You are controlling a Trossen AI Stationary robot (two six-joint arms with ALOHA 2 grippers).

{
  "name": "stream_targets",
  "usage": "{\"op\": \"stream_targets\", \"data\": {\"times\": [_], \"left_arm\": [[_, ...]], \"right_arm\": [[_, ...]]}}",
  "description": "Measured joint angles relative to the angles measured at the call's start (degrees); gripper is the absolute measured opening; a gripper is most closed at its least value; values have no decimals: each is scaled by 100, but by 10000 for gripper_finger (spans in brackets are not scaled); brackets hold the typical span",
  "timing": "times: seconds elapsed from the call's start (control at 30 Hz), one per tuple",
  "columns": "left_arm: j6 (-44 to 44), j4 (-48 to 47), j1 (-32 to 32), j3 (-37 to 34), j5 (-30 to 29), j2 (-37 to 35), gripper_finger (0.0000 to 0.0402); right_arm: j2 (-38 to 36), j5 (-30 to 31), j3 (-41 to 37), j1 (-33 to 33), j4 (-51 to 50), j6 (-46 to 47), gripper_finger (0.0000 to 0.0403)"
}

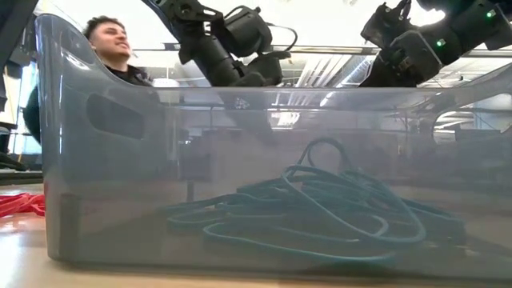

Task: Sort rubber bands into baskets
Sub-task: Put the red rubber band into the transparent bin

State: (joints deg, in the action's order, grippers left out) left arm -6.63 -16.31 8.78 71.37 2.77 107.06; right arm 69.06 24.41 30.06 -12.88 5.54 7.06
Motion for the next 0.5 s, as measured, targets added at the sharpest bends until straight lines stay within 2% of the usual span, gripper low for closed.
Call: {"op": "stream_targets", "data": {"times": [0.27, 0.4, 0.5], "left_arm": [[106, -301, -200, -4, -654, -219, 137], [27, -202, -314, -153, -1161, -457, 137], [8, 202, -342, -445, -1177, -728, 124]], "right_arm": [[0, 208, 0, -5, 101, 9, 0], [0, 215, 0, -5, 126, 4, 0], [0, 323, 1, -5, 192, 1, 0]]}}
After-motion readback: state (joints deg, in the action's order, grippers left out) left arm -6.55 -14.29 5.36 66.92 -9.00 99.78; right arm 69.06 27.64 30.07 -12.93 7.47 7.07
